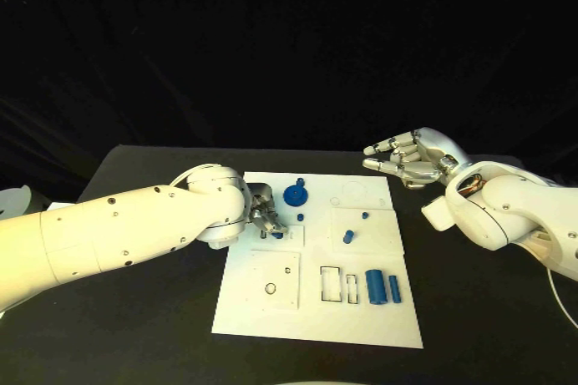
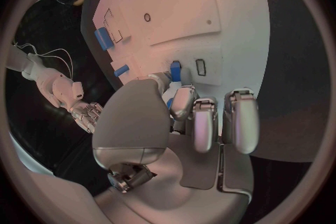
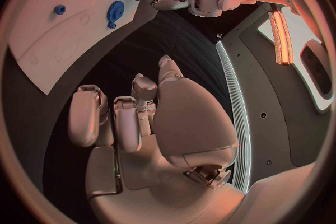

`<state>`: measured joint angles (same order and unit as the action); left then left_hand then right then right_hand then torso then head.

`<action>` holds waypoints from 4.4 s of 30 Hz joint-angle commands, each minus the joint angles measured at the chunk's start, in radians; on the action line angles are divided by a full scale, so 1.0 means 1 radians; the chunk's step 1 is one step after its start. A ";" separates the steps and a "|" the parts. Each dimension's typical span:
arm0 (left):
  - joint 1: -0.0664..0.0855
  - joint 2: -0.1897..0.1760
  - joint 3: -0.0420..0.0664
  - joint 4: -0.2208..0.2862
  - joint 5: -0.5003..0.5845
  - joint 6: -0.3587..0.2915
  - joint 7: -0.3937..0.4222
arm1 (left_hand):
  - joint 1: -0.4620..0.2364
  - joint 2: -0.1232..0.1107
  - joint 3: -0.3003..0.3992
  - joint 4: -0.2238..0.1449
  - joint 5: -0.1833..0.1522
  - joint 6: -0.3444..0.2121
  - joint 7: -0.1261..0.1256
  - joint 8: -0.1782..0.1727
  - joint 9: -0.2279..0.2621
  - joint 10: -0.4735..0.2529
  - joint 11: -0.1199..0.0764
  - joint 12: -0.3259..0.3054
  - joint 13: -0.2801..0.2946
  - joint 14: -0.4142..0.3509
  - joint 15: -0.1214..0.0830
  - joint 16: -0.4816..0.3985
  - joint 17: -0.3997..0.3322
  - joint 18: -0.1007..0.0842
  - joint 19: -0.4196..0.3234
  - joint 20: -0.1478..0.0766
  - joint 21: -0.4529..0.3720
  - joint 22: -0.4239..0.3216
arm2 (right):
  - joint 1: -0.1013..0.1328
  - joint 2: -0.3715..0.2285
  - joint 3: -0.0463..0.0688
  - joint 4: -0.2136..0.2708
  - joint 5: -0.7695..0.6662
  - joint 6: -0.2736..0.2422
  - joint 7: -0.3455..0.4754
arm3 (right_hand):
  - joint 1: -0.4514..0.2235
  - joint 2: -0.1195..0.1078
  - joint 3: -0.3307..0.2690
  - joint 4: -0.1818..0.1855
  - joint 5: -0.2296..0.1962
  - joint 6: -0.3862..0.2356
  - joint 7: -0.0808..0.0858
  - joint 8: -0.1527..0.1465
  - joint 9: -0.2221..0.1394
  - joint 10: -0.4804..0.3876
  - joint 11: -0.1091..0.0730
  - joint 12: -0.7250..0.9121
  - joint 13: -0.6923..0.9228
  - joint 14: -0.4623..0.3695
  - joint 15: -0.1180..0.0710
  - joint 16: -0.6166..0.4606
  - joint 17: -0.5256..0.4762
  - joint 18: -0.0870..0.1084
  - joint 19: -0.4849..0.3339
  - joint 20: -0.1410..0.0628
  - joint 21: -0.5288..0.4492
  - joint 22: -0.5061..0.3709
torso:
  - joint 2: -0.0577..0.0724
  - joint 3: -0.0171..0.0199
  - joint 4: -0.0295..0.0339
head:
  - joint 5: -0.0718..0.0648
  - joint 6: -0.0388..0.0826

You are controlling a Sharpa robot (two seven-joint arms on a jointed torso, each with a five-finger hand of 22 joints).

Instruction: Assemble the parts on the task board

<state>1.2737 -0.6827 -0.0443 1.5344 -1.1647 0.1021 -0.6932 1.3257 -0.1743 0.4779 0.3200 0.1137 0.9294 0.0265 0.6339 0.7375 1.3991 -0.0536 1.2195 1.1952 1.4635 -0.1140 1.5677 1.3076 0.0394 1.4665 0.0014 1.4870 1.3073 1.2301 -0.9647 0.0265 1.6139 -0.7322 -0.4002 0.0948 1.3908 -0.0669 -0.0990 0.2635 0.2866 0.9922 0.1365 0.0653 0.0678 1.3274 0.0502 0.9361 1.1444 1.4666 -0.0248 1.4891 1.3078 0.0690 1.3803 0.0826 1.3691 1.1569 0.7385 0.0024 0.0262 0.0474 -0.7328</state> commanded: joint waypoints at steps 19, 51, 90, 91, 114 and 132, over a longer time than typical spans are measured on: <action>-0.003 0.002 -0.001 -0.003 0.029 0.044 -0.044 | -0.009 0.006 0.153 -0.147 -0.007 0.015 -0.008 -0.004 0.002 0.006 0.002 0.005 0.003 0.107 0.006 0.003 0.263 -0.013 0.066 0.000 0.006 0.155 | -0.001 0.001 0.000 0.002 0.002 0.025 -0.002 | -0.001 0.006 -0.006 -0.002 0.003 0.006 0.000 0.005 0.001 -0.007 -0.001 -0.002 -0.001 0.071 0.000 -0.004 0.121 0.015 -0.008 -0.002 -0.007 -0.002 | 0.000 0.0014 -0.0005 | 0.004 -0.004; -0.002 0.041 -0.003 -0.059 0.037 0.102 -0.056 | -0.196 -0.010 0.030 -0.108 0.015 0.080 -0.029 -0.021 0.016 0.034 -0.014 0.038 0.040 0.107 -0.006 0.003 0.263 -0.025 0.085 -0.011 0.042 0.208 | -0.001 -0.010 0.000 0.018 0.001 0.032 -0.005 | -0.002 0.007 -0.008 -0.002 0.004 0.005 0.000 0.005 0.001 -0.009 -0.001 -0.007 -0.005 0.070 0.000 -0.007 0.116 0.017 -0.011 -0.002 -0.011 -0.009 | 0.000 0.0009 0.0001 | 0.001 -0.004; 0.013 -0.019 0.043 -0.009 0.060 0.010 -0.053 | -0.325 0.056 -0.463 -0.028 -0.001 0.089 -0.031 -0.024 0.066 0.038 -0.016 0.037 0.047 0.107 -0.010 0.003 0.263 -0.028 0.089 -0.015 0.049 0.222 | -0.001 -0.011 0.000 0.013 0.001 0.044 -0.012 | 0.003 0.002 -0.029 -0.012 -0.027 0.001 0.001 0.003 0.001 -0.027 0.000 -0.039 -0.035 0.063 0.000 -0.026 0.090 0.022 -0.024 -0.002 -0.030 -0.038 | -0.001 0.0002 0.0012 | 0.005 0.008; 0.016 -0.024 0.049 -0.004 0.065 0.013 -0.053 | -0.322 0.060 -0.473 -0.028 -0.001 0.086 -0.031 -0.024 0.067 0.035 -0.016 0.033 0.043 0.107 -0.009 0.003 0.263 -0.027 0.088 -0.015 0.047 0.218 | -0.001 -0.011 0.000 0.011 0.001 0.045 -0.012 | 0.003 0.002 -0.029 -0.012 -0.027 0.001 0.001 0.003 0.001 -0.027 0.000 -0.039 -0.035 0.063 0.000 -0.026 0.090 0.022 -0.024 -0.002 -0.030 -0.038 | -0.001 0.0002 0.0006 | 0.006 0.009; 0.127 0.088 0.062 -0.329 0.034 0.232 -0.010 | -0.176 0.109 -0.536 -0.029 0.000 0.022 0.024 -0.153 -0.044 -0.026 0.032 -0.041 -0.038 0.107 0.032 0.003 0.263 -0.011 0.065 0.024 -0.009 0.159 | -0.004 0.009 -0.003 -0.011 0.002 0.049 -0.008 | 0.004 0.005 -0.030 -0.013 -0.027 0.002 0.001 0.004 0.001 -0.027 0.000 -0.039 -0.036 0.063 0.000 -0.027 0.089 0.022 -0.025 -0.002 -0.031 -0.040 | 0.003 -0.0017 -0.0011 | 0.011 0.016; 0.099 0.159 0.038 -0.433 0.043 0.267 0.014 | -0.189 0.136 -0.547 -0.028 -0.001 0.051 0.014 -0.142 -0.044 -0.012 0.023 -0.021 -0.020 0.107 0.025 0.003 0.263 -0.015 0.071 0.019 0.003 0.174 | -0.007 0.015 -0.003 -0.018 0.002 0.053 -0.005 | 0.006 0.008 -0.029 -0.015 -0.024 0.002 0.001 0.004 0.001 -0.027 -0.001 -0.039 -0.037 0.063 0.000 -0.027 0.089 0.023 -0.025 -0.002 -0.032 -0.041 | 0.002 0.0001 -0.0015 | 0.012 0.011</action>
<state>1.3736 -0.5289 -0.0065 1.1032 -1.1255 0.3421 -0.6943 1.1334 -0.0468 -0.0638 0.2924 0.1182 0.9740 0.0391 0.4873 0.6940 1.3813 -0.0322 1.1929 1.1737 1.4675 -0.0893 1.5677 1.3074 0.0234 1.4665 0.0159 1.4871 1.3073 1.2245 -0.9507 0.0237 1.5964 -0.7275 -0.3626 0.0837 1.3950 -0.0630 -0.1268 0.2524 0.2632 0.9922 0.1365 0.0653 0.0676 1.3081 0.0487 0.9020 1.1078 1.4666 -0.0249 1.4678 1.3074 0.0843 1.3623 0.0790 1.3418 1.1168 0.7416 0.0020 0.0241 0.0593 -0.7211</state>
